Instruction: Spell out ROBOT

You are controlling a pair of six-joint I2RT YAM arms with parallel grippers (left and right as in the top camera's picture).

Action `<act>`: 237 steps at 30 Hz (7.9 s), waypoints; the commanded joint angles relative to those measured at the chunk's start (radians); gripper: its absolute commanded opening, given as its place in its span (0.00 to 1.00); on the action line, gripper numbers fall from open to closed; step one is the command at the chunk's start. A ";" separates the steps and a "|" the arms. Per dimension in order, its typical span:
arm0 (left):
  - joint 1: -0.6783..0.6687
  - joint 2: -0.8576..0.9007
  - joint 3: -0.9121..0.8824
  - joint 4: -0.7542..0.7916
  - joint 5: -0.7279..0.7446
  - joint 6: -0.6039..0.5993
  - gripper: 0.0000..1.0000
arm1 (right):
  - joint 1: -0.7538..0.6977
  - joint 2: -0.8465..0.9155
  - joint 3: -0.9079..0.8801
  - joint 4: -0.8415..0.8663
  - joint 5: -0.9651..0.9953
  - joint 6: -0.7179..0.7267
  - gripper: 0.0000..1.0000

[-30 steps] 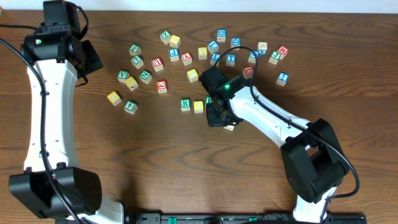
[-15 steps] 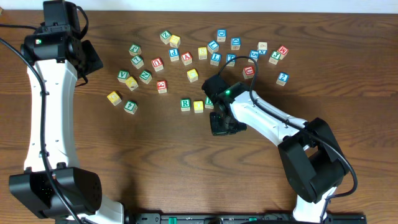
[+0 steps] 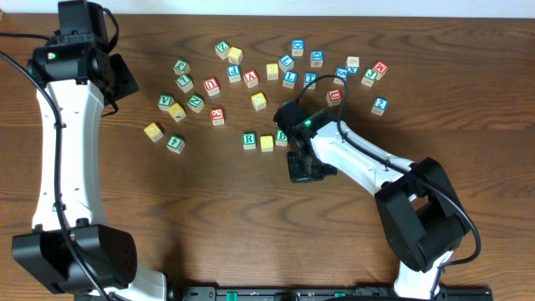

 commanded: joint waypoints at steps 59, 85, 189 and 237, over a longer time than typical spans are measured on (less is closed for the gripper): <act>0.002 0.013 0.003 -0.002 0.010 -0.002 0.57 | -0.042 -0.044 -0.098 0.275 -0.064 -0.058 0.01; 0.002 0.013 0.003 -0.003 0.009 -0.002 0.57 | -0.059 -0.051 0.159 0.058 -0.076 -0.164 0.01; 0.002 0.013 0.003 -0.002 0.009 -0.002 0.57 | -0.130 0.032 0.185 0.222 -0.045 -0.072 0.43; 0.002 0.013 0.003 -0.003 0.009 -0.002 0.57 | -0.090 0.043 0.051 0.280 0.059 -0.333 0.02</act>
